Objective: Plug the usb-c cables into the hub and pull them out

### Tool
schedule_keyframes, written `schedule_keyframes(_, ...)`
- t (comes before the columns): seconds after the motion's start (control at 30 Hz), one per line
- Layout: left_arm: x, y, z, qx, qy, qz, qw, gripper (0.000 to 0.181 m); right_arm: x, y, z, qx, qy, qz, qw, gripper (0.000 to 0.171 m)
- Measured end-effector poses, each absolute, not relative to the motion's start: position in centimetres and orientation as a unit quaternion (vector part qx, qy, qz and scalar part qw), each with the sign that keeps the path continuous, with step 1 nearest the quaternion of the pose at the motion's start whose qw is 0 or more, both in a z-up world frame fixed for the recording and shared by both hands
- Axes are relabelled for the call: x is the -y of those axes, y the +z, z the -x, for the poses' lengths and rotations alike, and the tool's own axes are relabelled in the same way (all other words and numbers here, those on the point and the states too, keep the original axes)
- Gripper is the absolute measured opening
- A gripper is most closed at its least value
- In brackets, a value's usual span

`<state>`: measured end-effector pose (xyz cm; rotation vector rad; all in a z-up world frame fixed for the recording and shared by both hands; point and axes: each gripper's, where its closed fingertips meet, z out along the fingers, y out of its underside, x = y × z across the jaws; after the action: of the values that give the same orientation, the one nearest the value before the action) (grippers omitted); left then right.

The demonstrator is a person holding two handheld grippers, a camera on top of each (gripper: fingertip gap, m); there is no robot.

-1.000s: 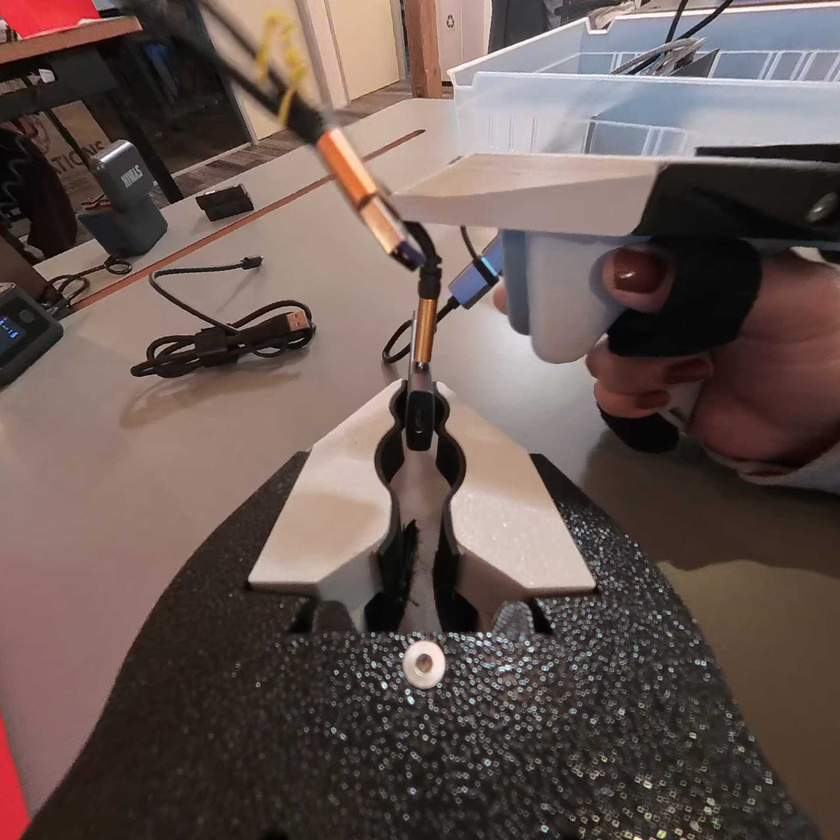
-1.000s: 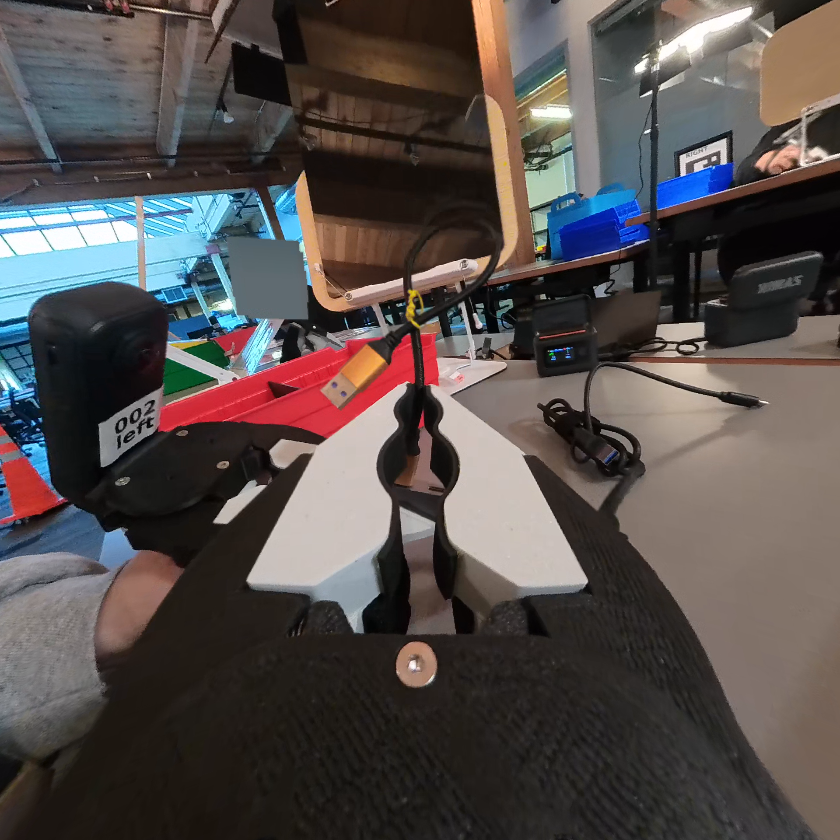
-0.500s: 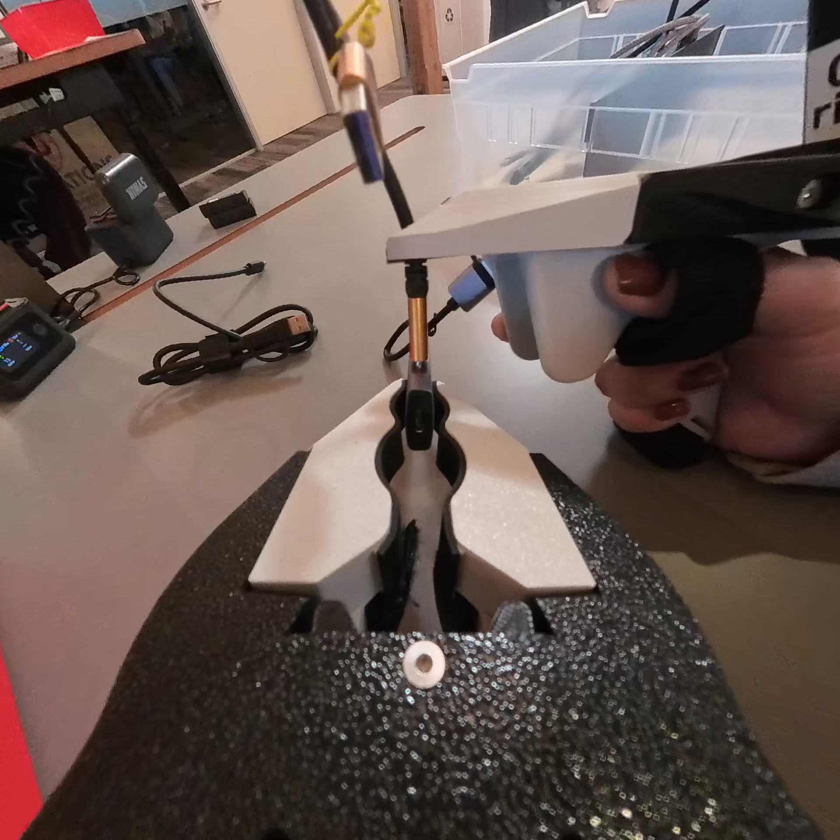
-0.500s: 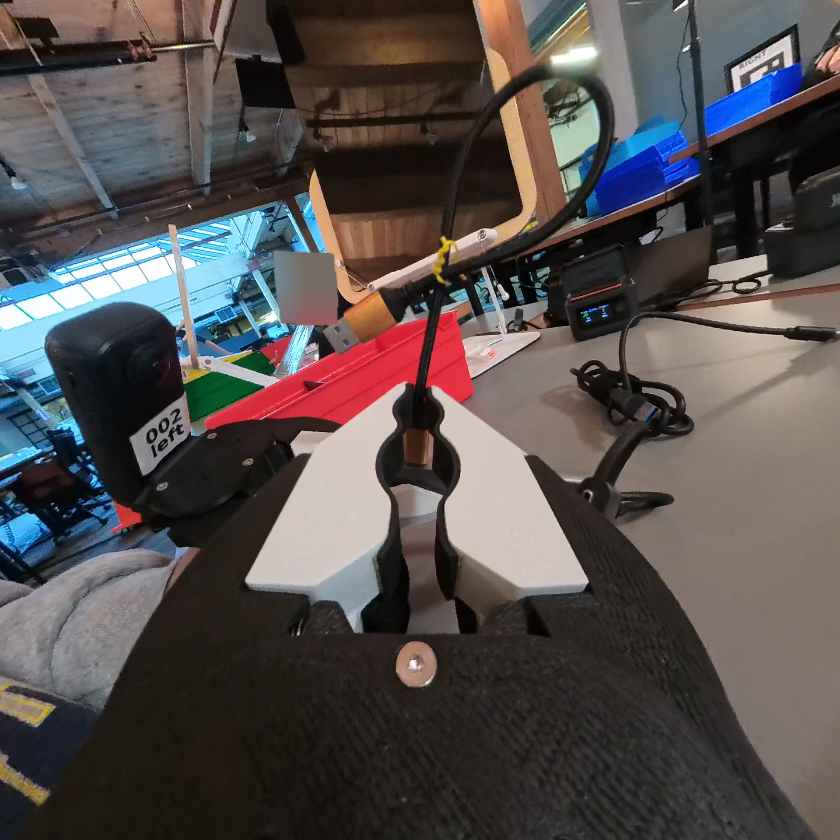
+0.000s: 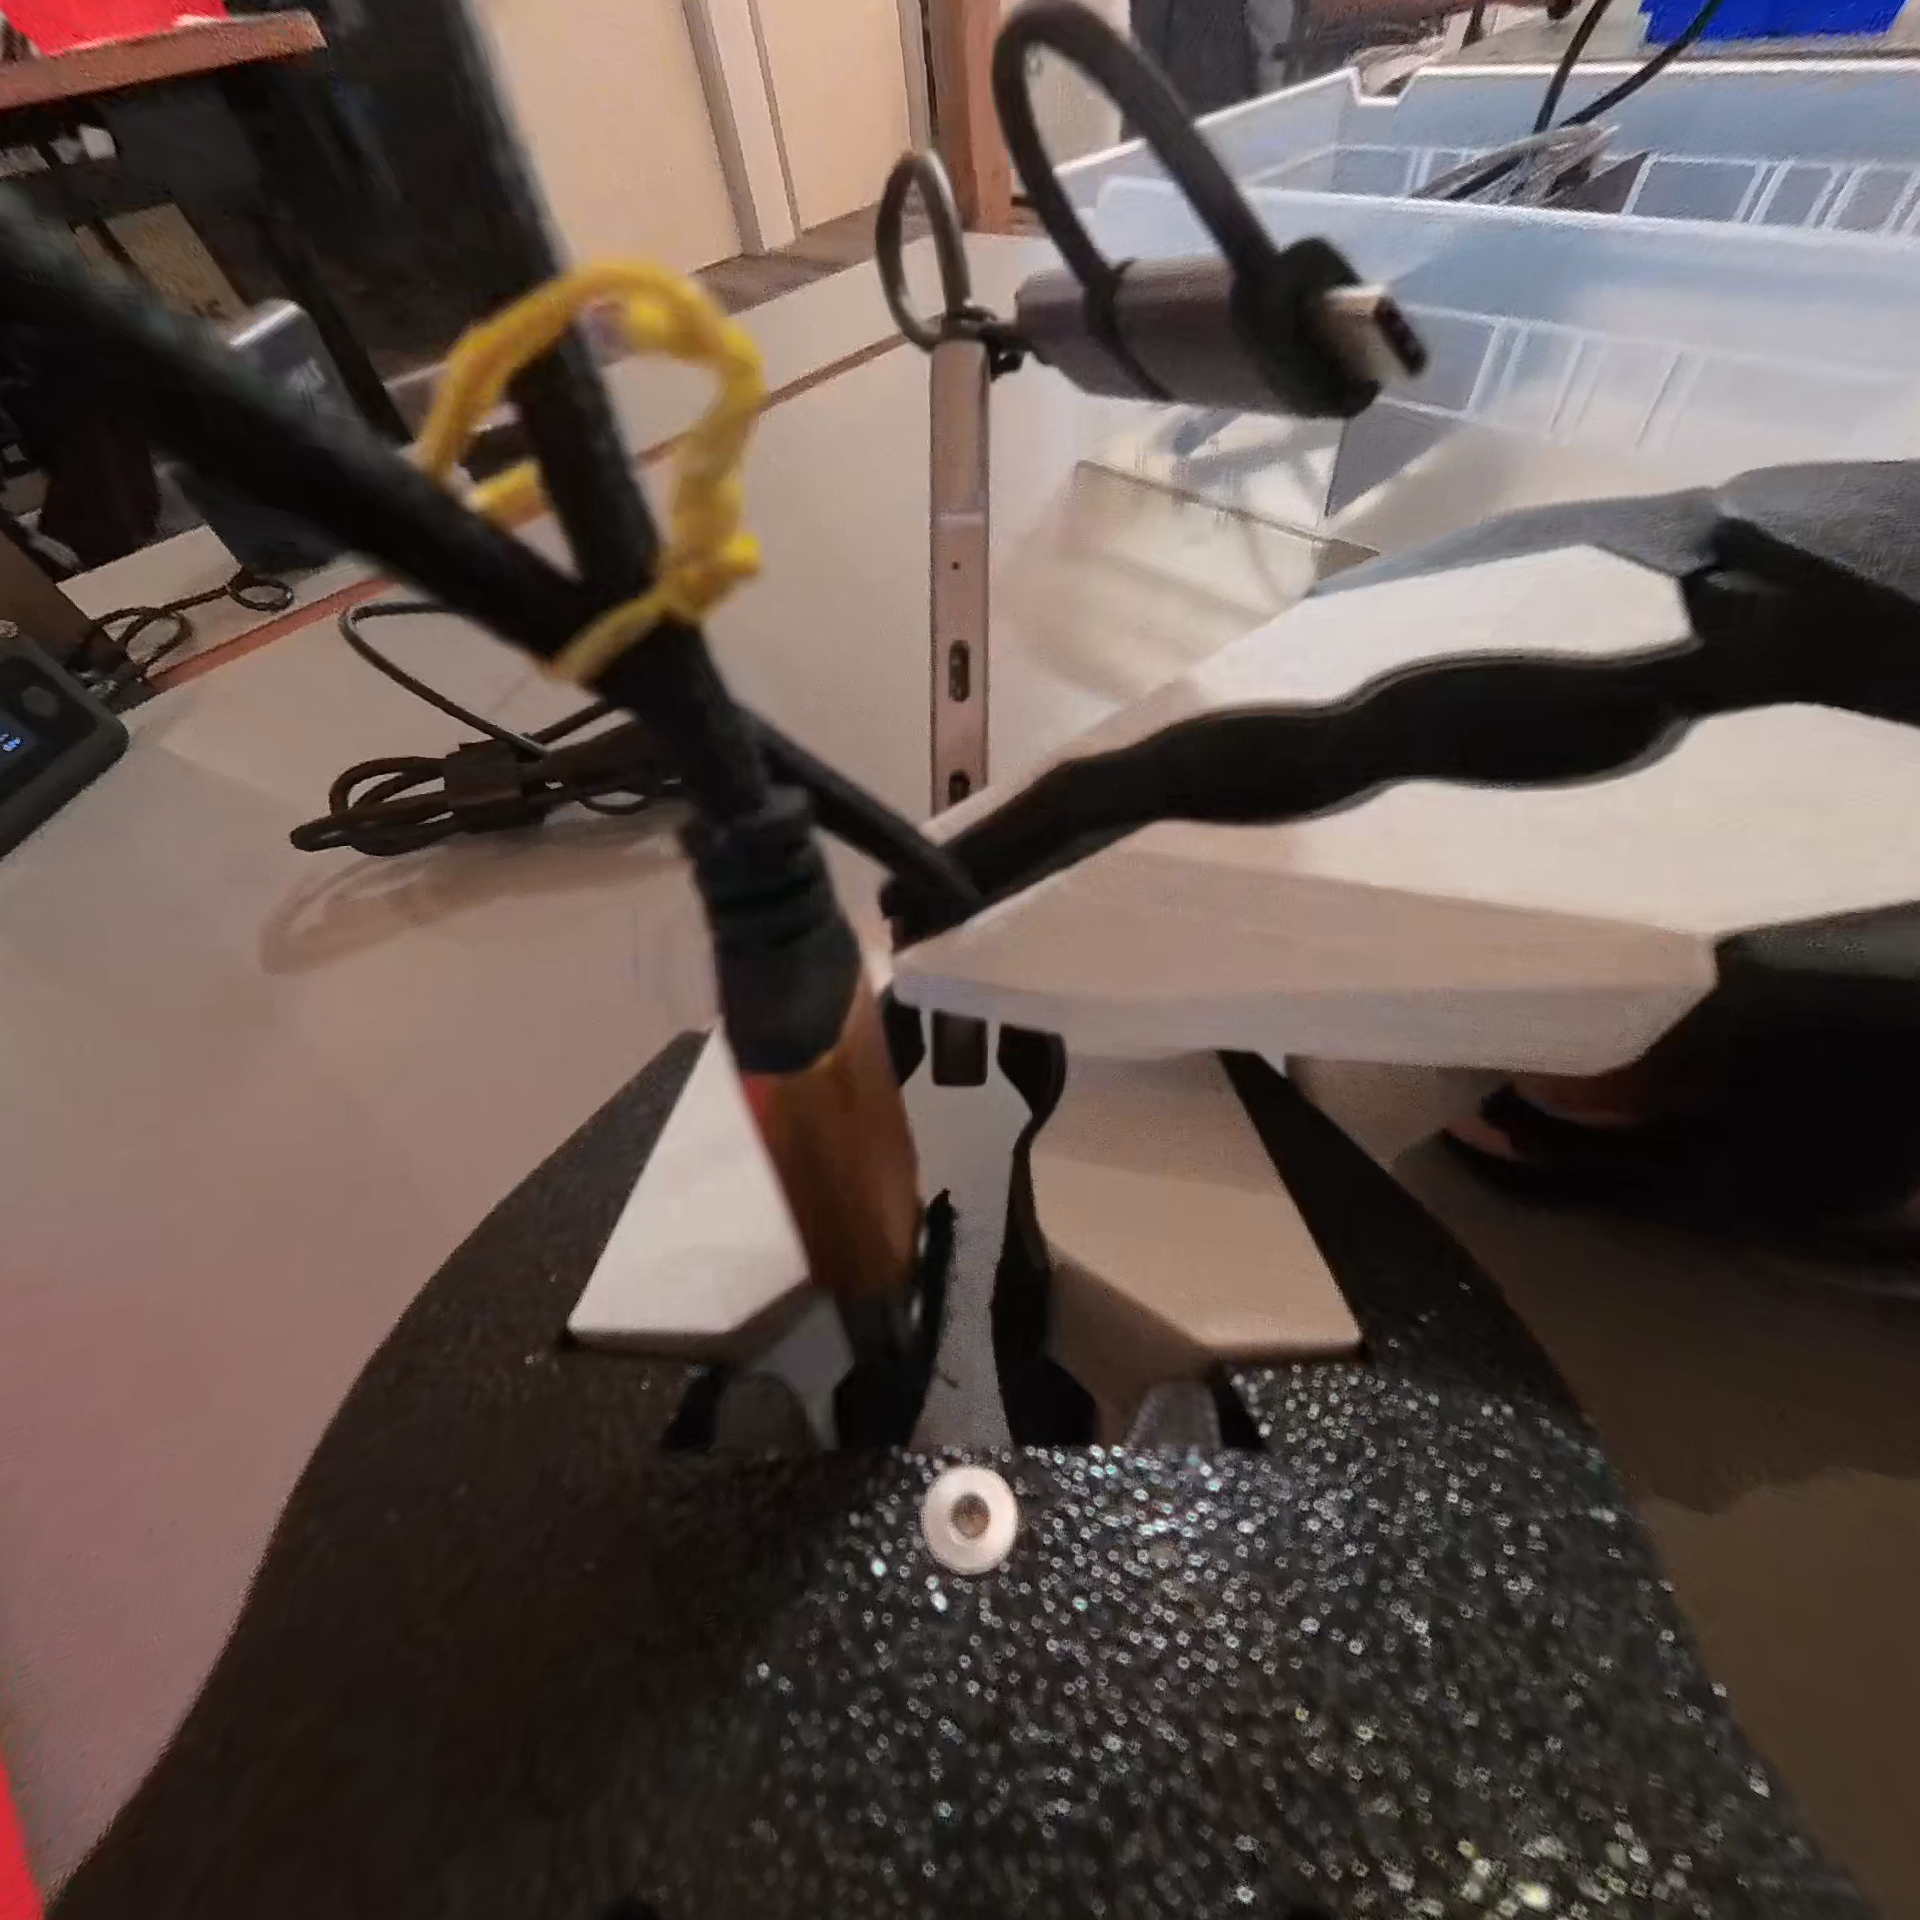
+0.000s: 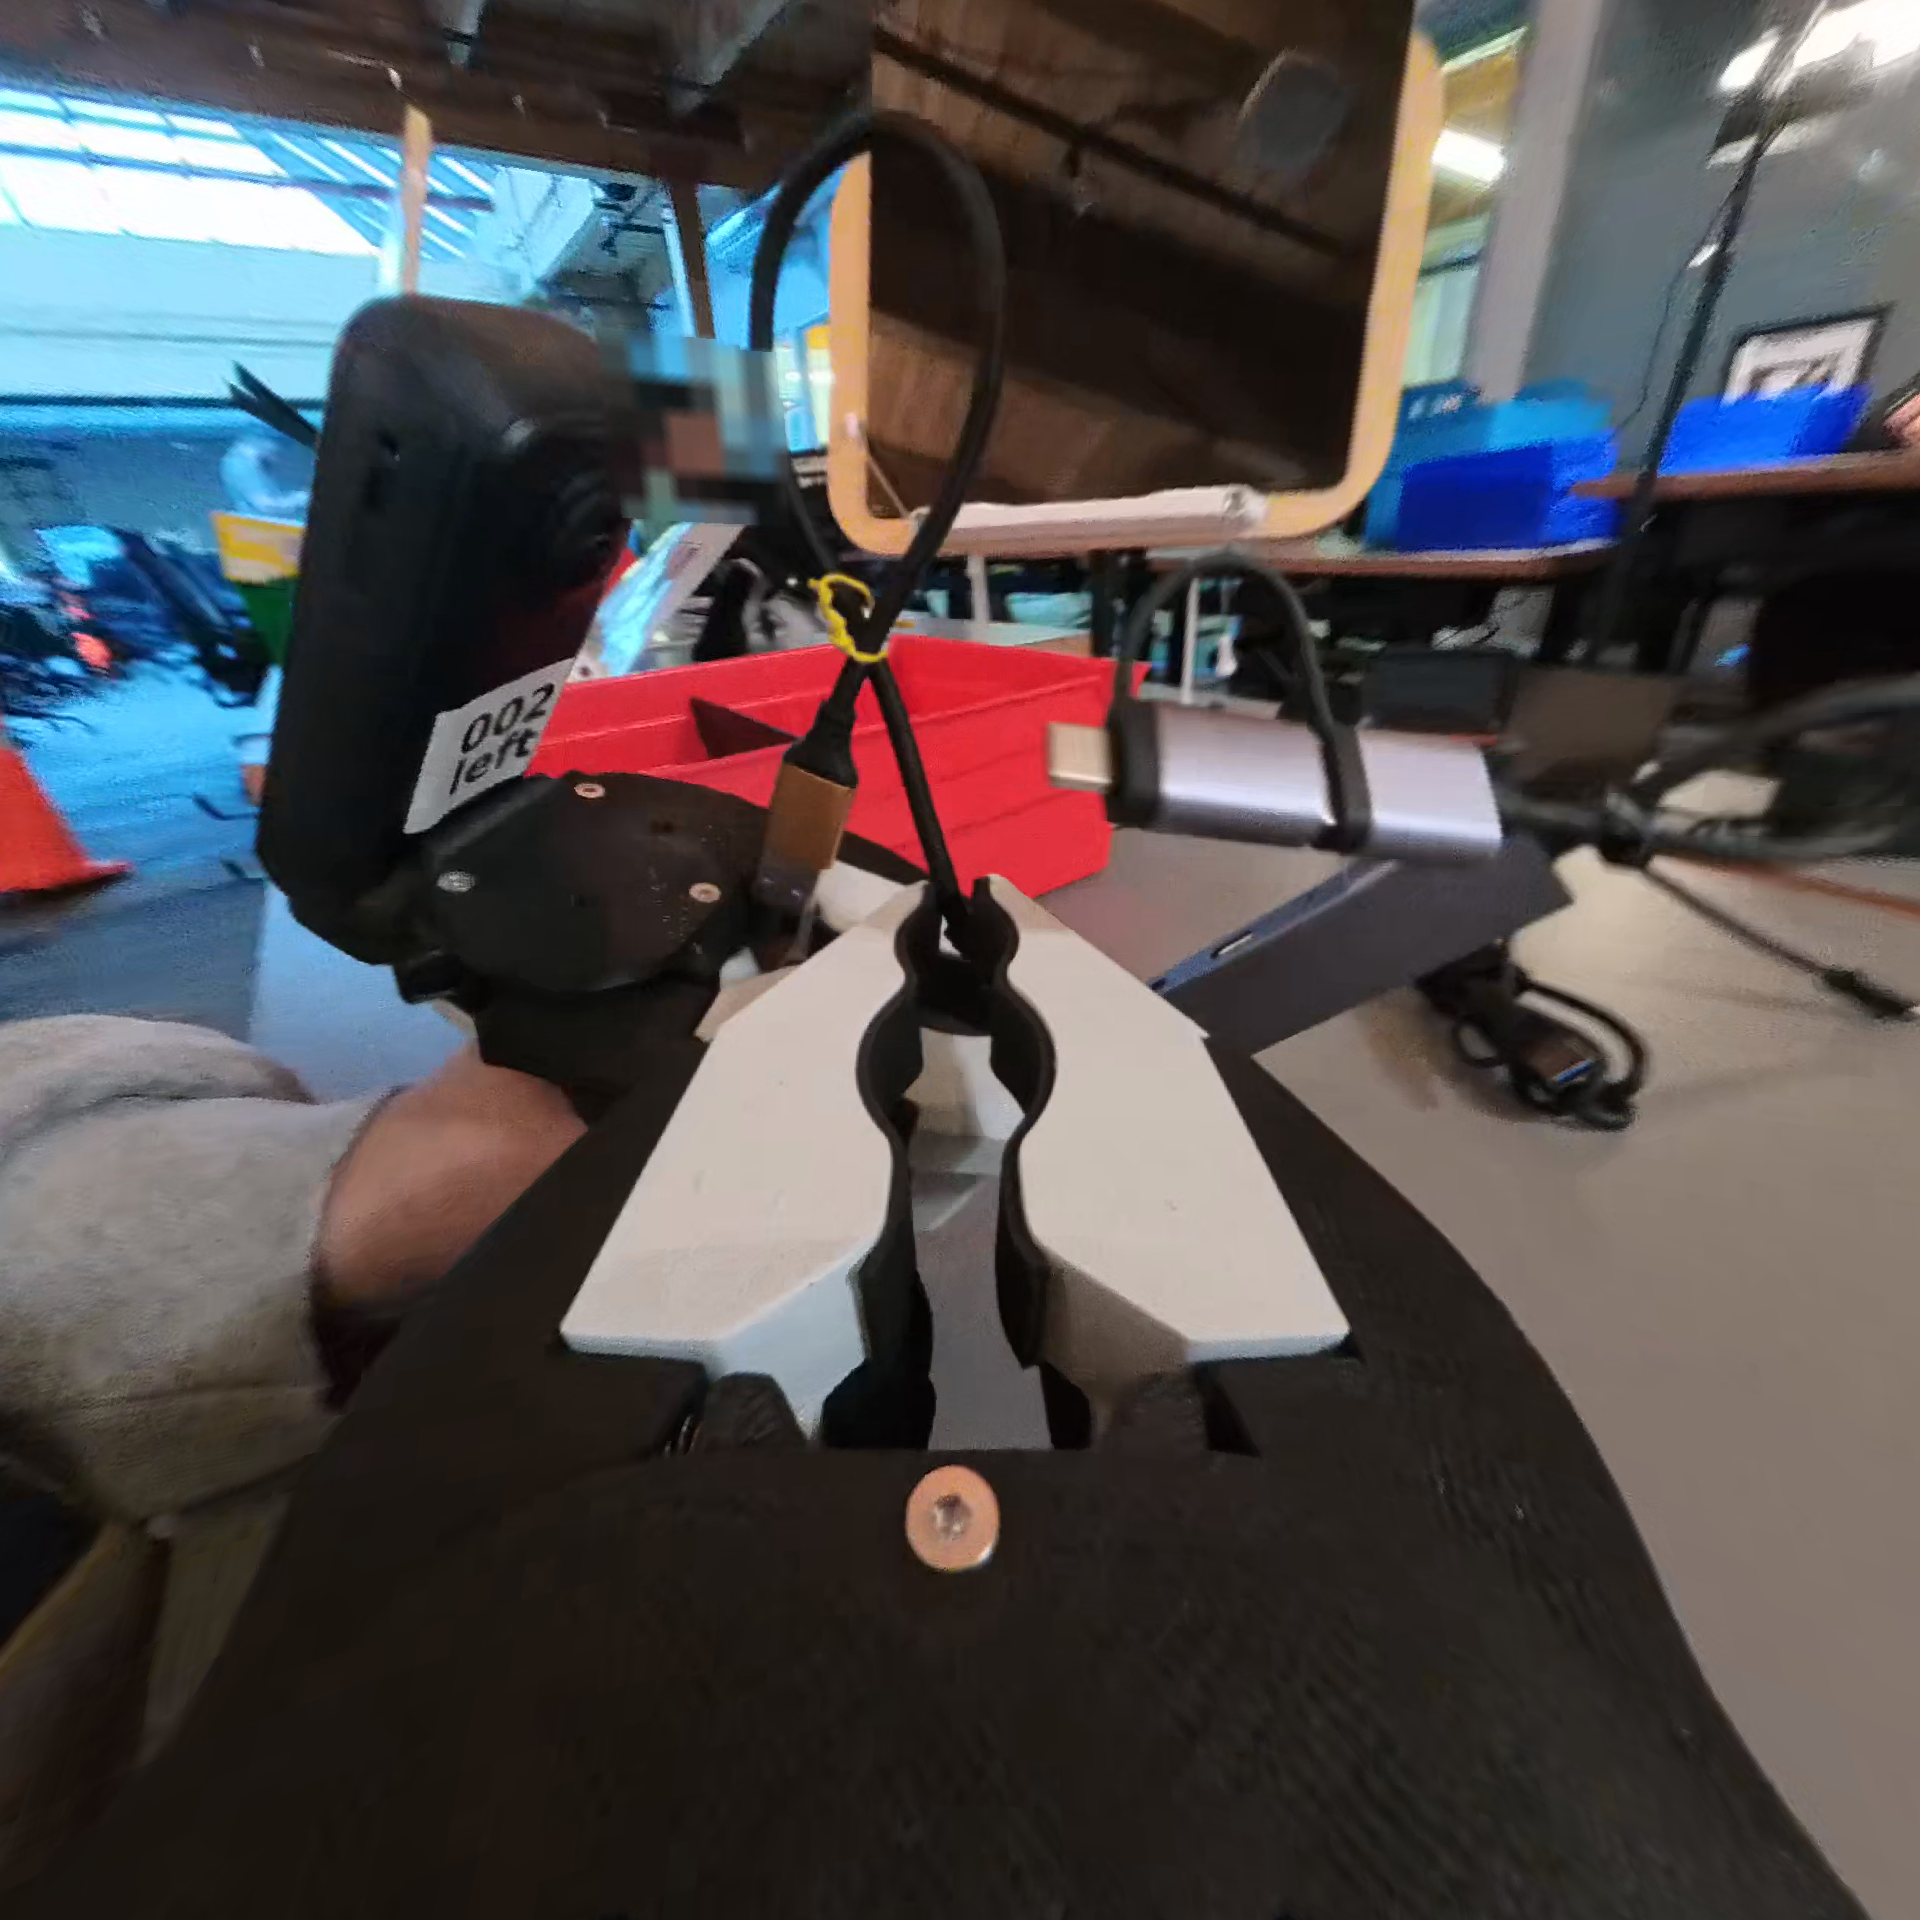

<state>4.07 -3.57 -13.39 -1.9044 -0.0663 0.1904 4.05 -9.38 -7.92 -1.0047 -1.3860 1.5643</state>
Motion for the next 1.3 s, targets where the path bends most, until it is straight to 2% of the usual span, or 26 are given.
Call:
schedule_keyframes(0.17, 4.1, -13.8, -4.4, 0.005, 0.102, 0.821, 0.562, 0.006, 6.4, -7.0, -4.5, 0.51, 0.598, 0.414, 0.458, 0.004)
schedule_keyframes(0.2, 4.3, -13.8, -4.3, 0.004, 0.103, 0.82, 0.563, 0.006, 6.1, -6.7, -4.8, 0.5, 0.608, 0.412, 0.459, 0.007)
schedule_keyframes(0.27, 4.7, -13.6, -3.9, 0.011, 0.106, 0.817, 0.566, 0.006, 5.4, -4.3, -6.4, 0.46, 0.651, 0.378, 0.471, 0.027)
schedule_keyframes(0.3, 5.0, -13.3, -3.6, 0.018, 0.106, 0.813, 0.572, 0.006, 4.5, -3.0, -7.5, 0.436, 0.659, 0.36, 0.496, 0.031)
schedule_keyframes(0.4, 6.2, -13.1, -2.6, 0.029, 0.112, 0.808, 0.578, 0.006, -0.8, 0.1, -10.6, 0.385, 0.59, 0.345, 0.621, 0.026)
schedule_keyframes(0.47, 6.8, -13.2, -2.3, 0.028, 0.112, 0.809, 0.576, 0.006, -4.8, 1.4, -10.3, 0.391, 0.526, 0.384, 0.65, 0.02)
schedule_keyframes(0.6, 7.0, -13.0, -2.4, 0.019, 0.102, 0.806, 0.582, 0.005, -7.5, 0.8, -2.7, 0.525, 0.462, 0.487, 0.523, 0.016)
schedule_keyframes(0.7, 7.0, -12.9, -2.5, 0.019, 0.098, 0.804, 0.586, 0.006, -8.2, 1.4, 3.2, 0.578, 0.425, 0.476, 0.508, 0.008)
schedule_keyframes(0.9, 6.9, -13.2, -2.9, 0.006, 0.096, 0.81, 0.579, 0.006, -10.5, -7.1, 14.1, 0.793, 0.209, 0.413, 0.397, 0.013)
schedule_keyframes(1.03, 6.8, -13.4, -3.2, 0.001, 0.091, 0.814, 0.574, 0.006, -13.7, -14.0, 14.9, 0.899, 0.001, 0.317, 0.301, 0.016)
schedule_keyframes(1.2, 6.8, -13.3, -3.1, 0.007, 0.077, 0.813, 0.577, 0.006, -14.7, -17.4, 15.4, 0.934, -0.069, 0.241, 0.253, 0.025)
schedule_keyframes(1.3, 6.8, -13.4, -3.3, 0.004, 0.074, 0.814, 0.576, 0.006, -14.7, -18.6, 15.9, 0.942, -0.086, 0.211, 0.245, 0.022)
